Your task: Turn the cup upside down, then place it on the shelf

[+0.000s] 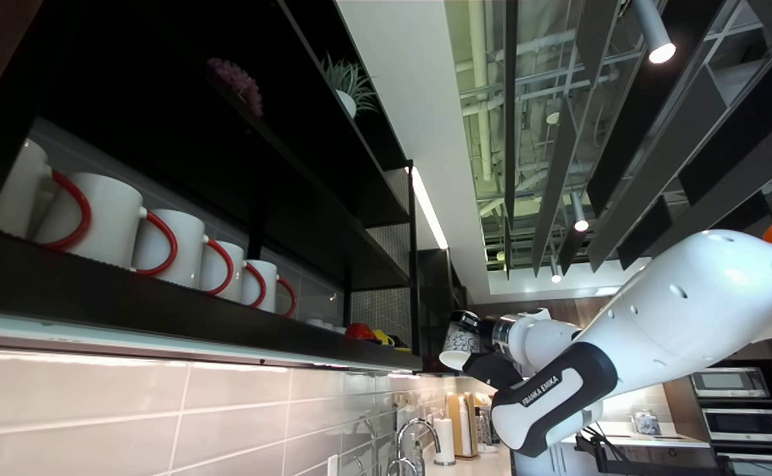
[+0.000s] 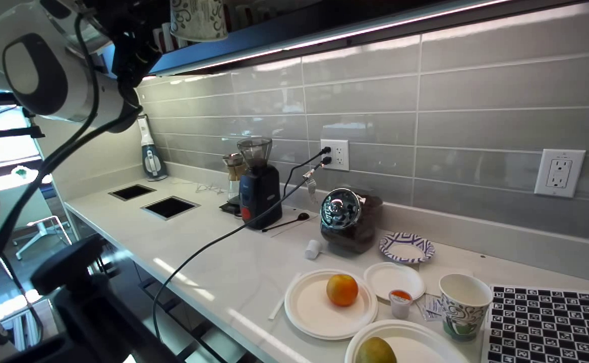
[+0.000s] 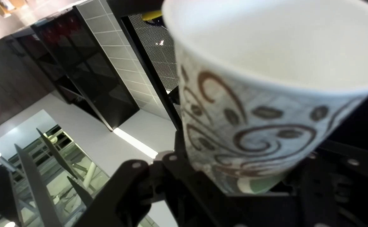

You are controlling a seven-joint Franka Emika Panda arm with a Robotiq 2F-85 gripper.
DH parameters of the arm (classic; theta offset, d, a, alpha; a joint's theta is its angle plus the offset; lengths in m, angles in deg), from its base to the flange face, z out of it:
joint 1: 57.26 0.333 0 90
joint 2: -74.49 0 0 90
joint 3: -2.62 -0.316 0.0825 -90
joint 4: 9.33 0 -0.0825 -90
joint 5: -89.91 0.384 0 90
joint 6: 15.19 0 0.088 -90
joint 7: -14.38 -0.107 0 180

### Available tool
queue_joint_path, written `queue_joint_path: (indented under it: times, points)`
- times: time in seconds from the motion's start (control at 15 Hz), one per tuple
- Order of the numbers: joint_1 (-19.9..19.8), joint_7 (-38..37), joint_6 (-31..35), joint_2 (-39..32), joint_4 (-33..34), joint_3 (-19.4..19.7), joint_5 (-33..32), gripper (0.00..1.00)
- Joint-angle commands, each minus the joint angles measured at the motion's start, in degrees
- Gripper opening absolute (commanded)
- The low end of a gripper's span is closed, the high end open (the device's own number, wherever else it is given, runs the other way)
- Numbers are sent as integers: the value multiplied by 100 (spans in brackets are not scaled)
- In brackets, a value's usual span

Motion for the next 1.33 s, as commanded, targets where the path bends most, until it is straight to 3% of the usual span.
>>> queue_joint_path:
  times: [0.0,0.33,0.53,0.6,0.67,0.93,1.0,1.27]
  points:
    - [241,385,-30,-72,77,240,58,40]
    - [415,816,-74,394,776,372,-411,40]
    - [257,1147,-86,765,1406,271,-614,40]
    - [443,1075,-86,348,898,243,-203,40]
    - [444,1146,-89,423,1006,239,-177,65]
    - [487,1175,-88,432,935,236,-153,65]
    - [489,1175,-88,432,926,237,-153,40]
    - [461,1299,227,841,1395,317,-506,40]
